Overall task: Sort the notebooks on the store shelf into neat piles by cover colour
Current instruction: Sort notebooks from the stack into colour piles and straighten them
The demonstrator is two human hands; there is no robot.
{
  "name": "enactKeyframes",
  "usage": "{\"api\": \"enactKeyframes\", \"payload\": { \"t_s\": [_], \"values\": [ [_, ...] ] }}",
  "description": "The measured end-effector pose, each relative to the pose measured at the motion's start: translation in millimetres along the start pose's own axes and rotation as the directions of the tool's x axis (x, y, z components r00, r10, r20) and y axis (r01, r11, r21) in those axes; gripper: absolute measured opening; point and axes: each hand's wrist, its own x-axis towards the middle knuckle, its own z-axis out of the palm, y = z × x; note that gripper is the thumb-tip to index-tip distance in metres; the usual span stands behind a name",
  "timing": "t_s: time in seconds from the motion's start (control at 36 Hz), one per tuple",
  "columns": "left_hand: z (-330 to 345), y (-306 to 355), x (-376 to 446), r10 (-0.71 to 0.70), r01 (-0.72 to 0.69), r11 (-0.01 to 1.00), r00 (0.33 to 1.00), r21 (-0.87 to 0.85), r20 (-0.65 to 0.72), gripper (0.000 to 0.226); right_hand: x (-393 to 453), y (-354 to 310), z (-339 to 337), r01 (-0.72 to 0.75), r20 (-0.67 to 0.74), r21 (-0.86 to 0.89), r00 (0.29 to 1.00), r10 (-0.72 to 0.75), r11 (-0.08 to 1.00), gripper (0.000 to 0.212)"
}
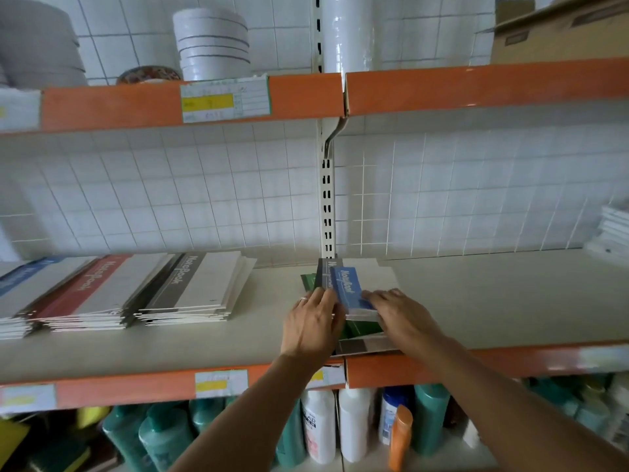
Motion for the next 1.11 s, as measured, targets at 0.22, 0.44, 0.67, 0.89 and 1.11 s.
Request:
{"api": "enactKeyframes", "payload": {
  "t_s": [0.22, 0.44, 0.67, 0.89, 1.11],
  "values": [
    [11, 14, 15, -0.034, -0.035, 0.992, 0.857, 0.125, 0.514, 0.071, 0, 22, -16, -0.133, -0.085, -0.005, 0.988, 0.132, 0.991, 0.066],
    [10, 20, 3, -0.025, -0.091, 0.979, 0.831, 0.18, 0.555, 0.085, -8, 20, -22, -0.134, -0.03, -0.056, 0.991, 0.133, 0.989, 0.073],
    [-10, 34, -9, 0.042, -0.171, 0.961, 0.865, 0.216, 0.5, 0.089, -8, 13, -18, -0.12, -0.068, -0.076, 0.991, 0.115, 0.99, 0.076],
    [-23, 45, -16, 0.014, -0.109, 0.982, 0.853, 0.153, 0.521, 0.035, -15, 13, -17, -0.095, -0.088, -0.047, 0.992, 0.091, 0.994, 0.079],
    [-26, 44, -34, 0.008, -0.086, 0.98, 0.918, 0.178, 0.397, 0.026, -24, 13, -21, -0.055, -0.101, -0.005, 0.993, 0.054, 0.998, 0.077]
  ]
}}
